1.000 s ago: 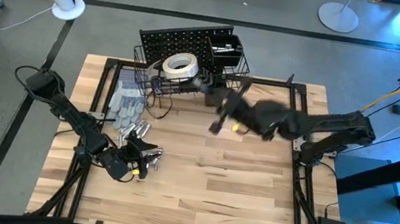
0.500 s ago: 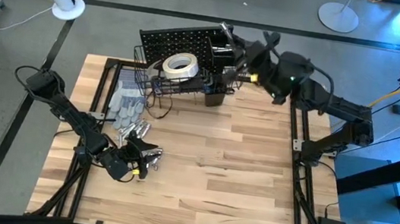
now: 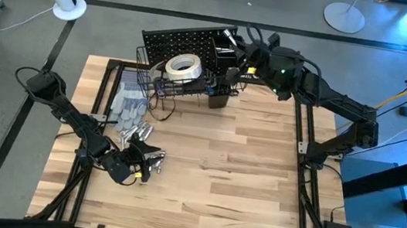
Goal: Hang tools onto peg board
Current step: Put the extension bar into the top black bin on the pegboard, then put the socket into the top black bin on the pegboard
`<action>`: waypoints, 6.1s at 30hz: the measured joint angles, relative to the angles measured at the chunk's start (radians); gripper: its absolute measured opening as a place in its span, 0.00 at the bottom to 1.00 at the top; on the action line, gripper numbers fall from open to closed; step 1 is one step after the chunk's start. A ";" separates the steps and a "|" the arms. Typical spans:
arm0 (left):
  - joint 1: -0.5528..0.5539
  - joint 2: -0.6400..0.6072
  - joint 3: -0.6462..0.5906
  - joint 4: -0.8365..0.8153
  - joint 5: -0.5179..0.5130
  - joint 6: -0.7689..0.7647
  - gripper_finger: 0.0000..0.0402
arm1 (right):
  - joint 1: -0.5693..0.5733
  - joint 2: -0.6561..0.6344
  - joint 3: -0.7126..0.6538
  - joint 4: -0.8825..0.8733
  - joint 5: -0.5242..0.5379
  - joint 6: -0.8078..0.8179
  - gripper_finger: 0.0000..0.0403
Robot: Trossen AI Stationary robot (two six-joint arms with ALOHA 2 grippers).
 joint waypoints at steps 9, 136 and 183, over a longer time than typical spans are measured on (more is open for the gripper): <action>0.000 0.000 0.000 0.000 0.000 0.000 0.39 | 0.002 0.007 0.000 0.002 0.013 0.001 0.13; 0.101 0.068 -0.047 -0.341 0.064 -0.465 0.39 | 0.238 0.926 -0.326 0.938 -0.484 0.161 0.26; 0.542 -0.021 -0.044 -0.478 0.537 -0.119 0.28 | 0.236 0.923 -0.324 0.896 -0.450 0.183 0.46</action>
